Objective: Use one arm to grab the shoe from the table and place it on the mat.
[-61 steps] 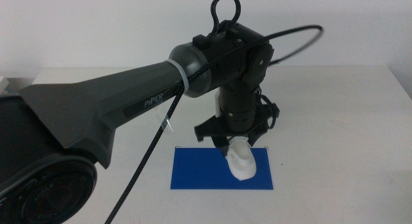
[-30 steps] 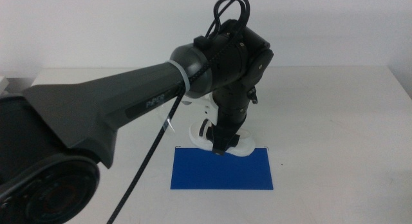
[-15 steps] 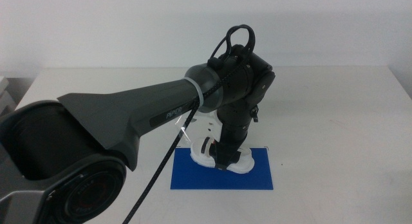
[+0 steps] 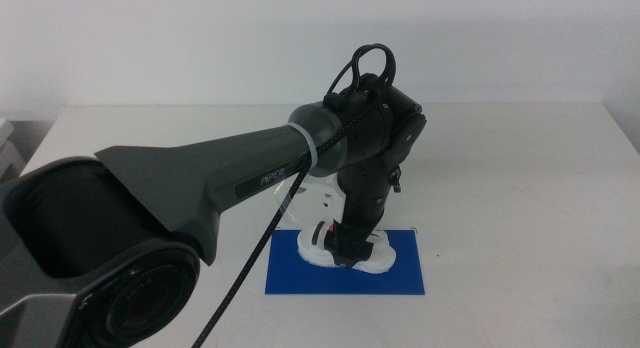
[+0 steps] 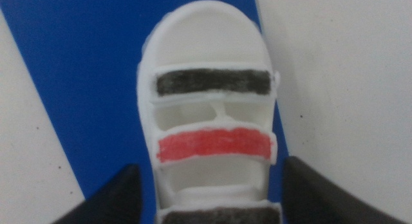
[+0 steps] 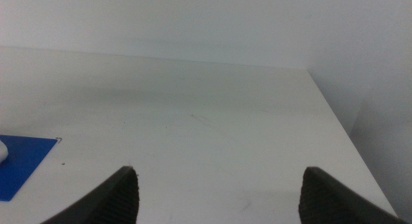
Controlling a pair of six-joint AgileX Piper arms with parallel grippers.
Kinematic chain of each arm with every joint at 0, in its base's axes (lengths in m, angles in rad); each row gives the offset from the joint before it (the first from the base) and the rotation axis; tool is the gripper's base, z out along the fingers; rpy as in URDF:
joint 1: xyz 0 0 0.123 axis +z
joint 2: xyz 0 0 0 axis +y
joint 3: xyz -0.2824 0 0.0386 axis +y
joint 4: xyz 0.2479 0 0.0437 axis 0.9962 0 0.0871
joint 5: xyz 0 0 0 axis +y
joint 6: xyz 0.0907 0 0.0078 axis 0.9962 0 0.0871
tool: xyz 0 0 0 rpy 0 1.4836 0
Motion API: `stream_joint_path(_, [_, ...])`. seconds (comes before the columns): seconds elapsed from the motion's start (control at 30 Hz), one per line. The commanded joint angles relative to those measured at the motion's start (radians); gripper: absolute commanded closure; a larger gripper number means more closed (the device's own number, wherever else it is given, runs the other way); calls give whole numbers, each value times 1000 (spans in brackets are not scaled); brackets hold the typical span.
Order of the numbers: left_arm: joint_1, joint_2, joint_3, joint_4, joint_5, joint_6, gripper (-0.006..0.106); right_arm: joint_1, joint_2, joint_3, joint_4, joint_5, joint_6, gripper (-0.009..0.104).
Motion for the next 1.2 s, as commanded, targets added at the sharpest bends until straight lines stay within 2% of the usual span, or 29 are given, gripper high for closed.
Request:
stream_joint_path(0.0, [-1,-68,-27,21,90,-24,18,-2,-26,5,-9,-76,-8,31])
stream_joint_path(0.17, [-1,-104,-27,44,90,-24,7,-2,-26,5,-9,-76,-8,31])
stream_joint_path(0.37, [-1,-214,-27,88,90,-11,8,-2,-26,5,-9,-76,-8,31])
stream_joint_path(0.53, [-1,-343,-27,152,90,124,8,-2,-26,5,-9,-76,-8,31])
stream_joint_path(0.8, [-4,-562,-27,189,90,667,8,-2,-26,5,-9,-76,-8,31])
stream_joint_path(1.07, [-3,-709,-27,320,90,1543,8,-2,-26,5,-9,-76,-8,31])
stream_joint_path(1.17, [-3,-753,-27,339,90,1839,8,-2,-26,5,-9,-76,-8,31])
